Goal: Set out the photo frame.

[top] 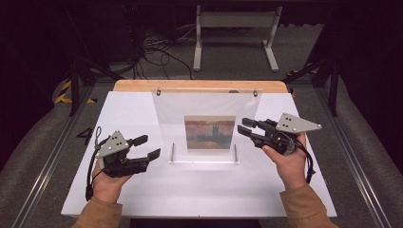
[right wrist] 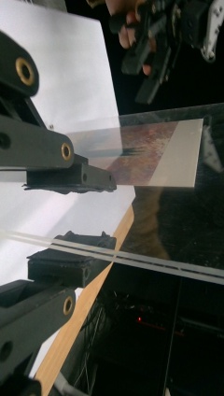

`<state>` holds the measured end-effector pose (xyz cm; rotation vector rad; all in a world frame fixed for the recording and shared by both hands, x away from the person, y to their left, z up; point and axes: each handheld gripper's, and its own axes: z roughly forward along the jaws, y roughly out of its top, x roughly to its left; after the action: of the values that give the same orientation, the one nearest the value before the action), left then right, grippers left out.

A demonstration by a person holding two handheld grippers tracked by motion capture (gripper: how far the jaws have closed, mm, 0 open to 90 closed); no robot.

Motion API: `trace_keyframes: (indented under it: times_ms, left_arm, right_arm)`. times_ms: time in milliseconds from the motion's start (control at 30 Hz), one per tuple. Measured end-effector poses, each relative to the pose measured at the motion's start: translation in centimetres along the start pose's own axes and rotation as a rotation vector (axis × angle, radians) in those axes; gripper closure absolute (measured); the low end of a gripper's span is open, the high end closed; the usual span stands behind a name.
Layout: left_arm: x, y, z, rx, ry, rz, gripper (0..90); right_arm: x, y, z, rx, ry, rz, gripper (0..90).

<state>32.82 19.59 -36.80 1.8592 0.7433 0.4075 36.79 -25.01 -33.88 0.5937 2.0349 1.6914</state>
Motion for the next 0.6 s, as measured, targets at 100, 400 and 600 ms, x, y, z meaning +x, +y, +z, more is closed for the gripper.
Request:
trace_keyframes:
  times_ms: [100, 400, 600]
  left_arm:
    - [0.2, -0.3, 0.0, 0.004, 0.004, -0.011, 33.2]
    - [0.8, -1.2, -0.1, 0.028, 0.017, -0.027, 32.3]
    - [1.0, -1.4, -0.3, 0.028, 0.017, -0.029, 31.2]
  right_arm:
    - [-0.5, -0.2, 0.3, -0.006, -0.019, 0.001, 63.9]
    - [-1.0, -0.8, 0.3, 0.014, -0.106, -0.018, 58.6]
    - [-1.1, -0.6, -0.6, 0.016, -0.131, -0.023, 50.6]
